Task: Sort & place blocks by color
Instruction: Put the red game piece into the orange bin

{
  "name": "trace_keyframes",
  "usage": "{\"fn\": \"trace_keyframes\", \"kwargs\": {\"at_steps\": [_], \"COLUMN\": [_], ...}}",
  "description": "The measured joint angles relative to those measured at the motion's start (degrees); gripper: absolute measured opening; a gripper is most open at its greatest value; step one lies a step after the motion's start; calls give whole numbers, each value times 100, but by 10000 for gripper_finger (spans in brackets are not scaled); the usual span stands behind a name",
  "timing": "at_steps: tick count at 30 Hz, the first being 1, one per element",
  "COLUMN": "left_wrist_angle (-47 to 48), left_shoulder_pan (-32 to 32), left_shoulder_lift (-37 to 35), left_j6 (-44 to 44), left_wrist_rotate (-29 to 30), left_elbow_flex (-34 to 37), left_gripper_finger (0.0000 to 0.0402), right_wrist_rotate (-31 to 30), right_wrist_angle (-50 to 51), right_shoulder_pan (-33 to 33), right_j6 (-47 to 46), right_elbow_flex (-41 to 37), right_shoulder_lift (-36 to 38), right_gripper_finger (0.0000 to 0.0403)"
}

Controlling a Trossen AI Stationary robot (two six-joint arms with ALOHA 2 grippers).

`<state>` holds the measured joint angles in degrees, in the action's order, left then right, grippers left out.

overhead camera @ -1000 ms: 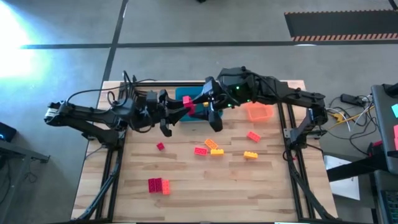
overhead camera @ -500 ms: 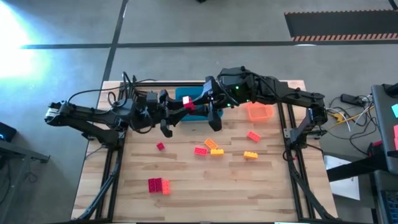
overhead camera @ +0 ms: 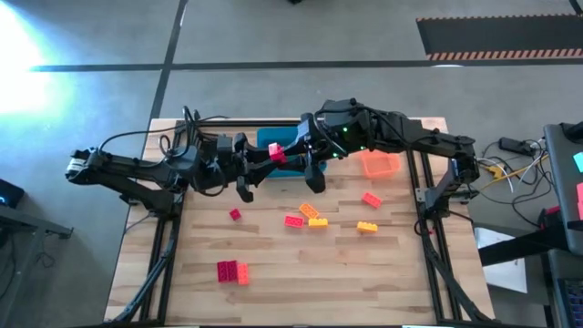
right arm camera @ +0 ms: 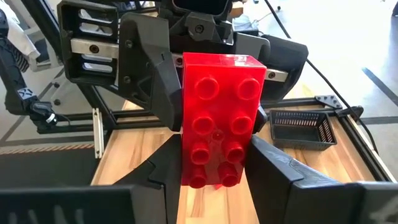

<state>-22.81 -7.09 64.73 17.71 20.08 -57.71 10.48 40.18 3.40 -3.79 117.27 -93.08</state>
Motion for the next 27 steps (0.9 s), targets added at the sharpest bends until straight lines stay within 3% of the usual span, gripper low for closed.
{"fn": "trace_keyframes", "kwargs": {"at_steps": [13, 17, 22, 27], "left_wrist_angle": [57, 765, 1754, 2143], "left_shoulder_pan": [0, 0, 0, 1], "left_shoulder_lift": [-48, -271, -667, -901], "left_j6": [-153, -153, 173, 455], "left_wrist_rotate": [13, 24, 83, 450], "left_elbow_flex": [-2, -2, -4, -4], "left_gripper_finger": [279, 287, 288, 288], "right_wrist_rotate": [-17, -170, -945, -1210], "right_wrist_angle": [230, 703, 1673, 2457], "right_shoulder_pan": [87, 228, 508, 994], "right_j6": [61, 92, 386, 515], "right_elbow_flex": [-7, -7, -7, -75], "right_shoulder_lift": [-13, -13, -99, -547], "right_gripper_finger": [127, 127, 127, 127]}}
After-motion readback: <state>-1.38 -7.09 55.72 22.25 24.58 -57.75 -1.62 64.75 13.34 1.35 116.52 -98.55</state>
